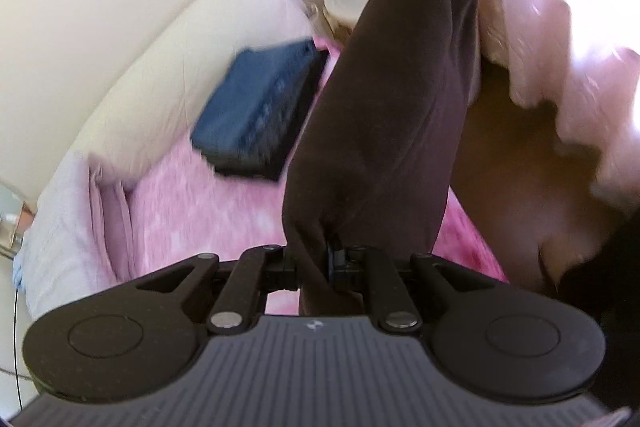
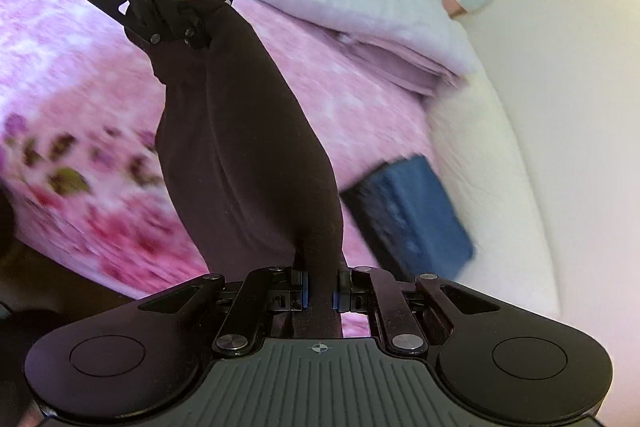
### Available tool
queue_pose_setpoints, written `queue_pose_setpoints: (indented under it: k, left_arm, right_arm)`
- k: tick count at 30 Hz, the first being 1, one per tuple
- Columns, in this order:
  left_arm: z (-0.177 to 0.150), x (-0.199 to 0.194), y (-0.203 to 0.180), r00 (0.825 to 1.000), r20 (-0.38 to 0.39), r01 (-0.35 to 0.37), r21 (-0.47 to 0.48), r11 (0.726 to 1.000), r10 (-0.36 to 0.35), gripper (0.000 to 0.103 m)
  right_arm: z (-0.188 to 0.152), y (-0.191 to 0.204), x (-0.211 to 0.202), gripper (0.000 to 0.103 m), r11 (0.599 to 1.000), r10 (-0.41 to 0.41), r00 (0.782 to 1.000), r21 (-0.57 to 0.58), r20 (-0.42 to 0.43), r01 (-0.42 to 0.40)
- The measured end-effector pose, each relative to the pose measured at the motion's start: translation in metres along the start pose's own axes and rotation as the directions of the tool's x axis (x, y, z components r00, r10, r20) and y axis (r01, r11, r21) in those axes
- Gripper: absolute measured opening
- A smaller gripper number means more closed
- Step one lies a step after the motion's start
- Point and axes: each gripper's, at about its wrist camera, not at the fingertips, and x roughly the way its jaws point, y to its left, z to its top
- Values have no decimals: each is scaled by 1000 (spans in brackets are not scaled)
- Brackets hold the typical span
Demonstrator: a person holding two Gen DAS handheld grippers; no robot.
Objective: Fold clothes
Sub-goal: 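Carry the shirt with both grippers and lower it onto the jeans stack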
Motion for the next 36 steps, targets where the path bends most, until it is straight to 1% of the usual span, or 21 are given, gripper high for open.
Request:
queue_pose_setpoints:
  k: [3, 5, 9, 15, 18, 20, 21, 23, 24, 25, 27, 28, 29, 31, 32, 33, 36]
  left_arm:
    - [41, 30, 25, 999, 32, -17, 17, 1000, 16, 9]
    - [62, 52, 46, 998, 51, -35, 26, 999, 34, 10]
    - [101, 107, 104, 993, 82, -88, 30, 996, 86, 10]
    - [156, 201, 212, 978, 123, -171, 27, 985, 166, 10]
    - [179, 240, 263, 965, 136, -230, 41, 972, 223, 10]
    - [186, 263, 288, 957, 136, -264, 37, 964, 257, 10]
    - [188, 277, 295, 953, 134, -277, 32, 960, 271, 10]
    - [184, 306, 296, 956, 118, -273, 14, 962, 270, 9]
    - [178, 325, 288, 961, 103, -258, 5, 966, 256, 9]
    - [171, 345, 276, 969, 80, -237, 7, 972, 236, 10]
    - [152, 394, 243, 984, 9, -176, 28, 984, 176, 10]
    - [144, 416, 223, 989, -35, -143, 39, 989, 145, 10]
    - [137, 433, 207, 990, -71, -121, 46, 992, 124, 10]
    - [127, 451, 185, 986, -116, -114, 45, 992, 119, 10]
    - [122, 460, 174, 984, -138, -111, 44, 993, 116, 11]
    - [119, 465, 166, 981, -154, -115, 42, 992, 120, 12]
    - [117, 459, 161, 974, -163, -154, 44, 987, 159, 16]
  right_arm:
    - [-22, -46, 8, 9, 999, -32, 999, -2, -4, 32]
    - [-32, -77, 19, 9, 999, -49, 999, 1, -3, 49]
    - [-44, -142, 52, 9, 997, -82, 997, -9, 4, 82]
    - [-37, -262, 129, 9, 986, -152, 988, -60, 24, 153]
    - [-30, -323, 169, 9, 977, -193, 981, -87, 34, 195]
    - [-27, -355, 190, 9, 970, -222, 974, -90, 50, 226]
    - [-28, -364, 202, 9, 966, -236, 970, -95, 61, 241]
    - [-34, -373, 226, 9, 957, -257, 963, -116, 82, 265]
    - [-41, -372, 241, 9, 959, -247, 966, -123, 80, 256]
    - [-54, -363, 259, 9, 968, -211, 976, -127, 62, 217]
    - [-80, -347, 296, 9, 981, -137, 990, -133, 26, 139]
    - [-93, -338, 314, 9, 986, -100, 995, -135, 8, 100]
    - [-106, -330, 332, 9, 989, -62, 998, -136, -10, 60]
    - [-132, -313, 368, 9, 991, 13, 999, -136, -46, -19]
    - [-143, -306, 379, 10, 989, 37, 998, -143, -51, -44]
    - [-150, -300, 378, 11, 986, 43, 998, -160, -39, -48]
    - [-162, -299, 375, 16, 982, 54, 998, -180, -23, -58]
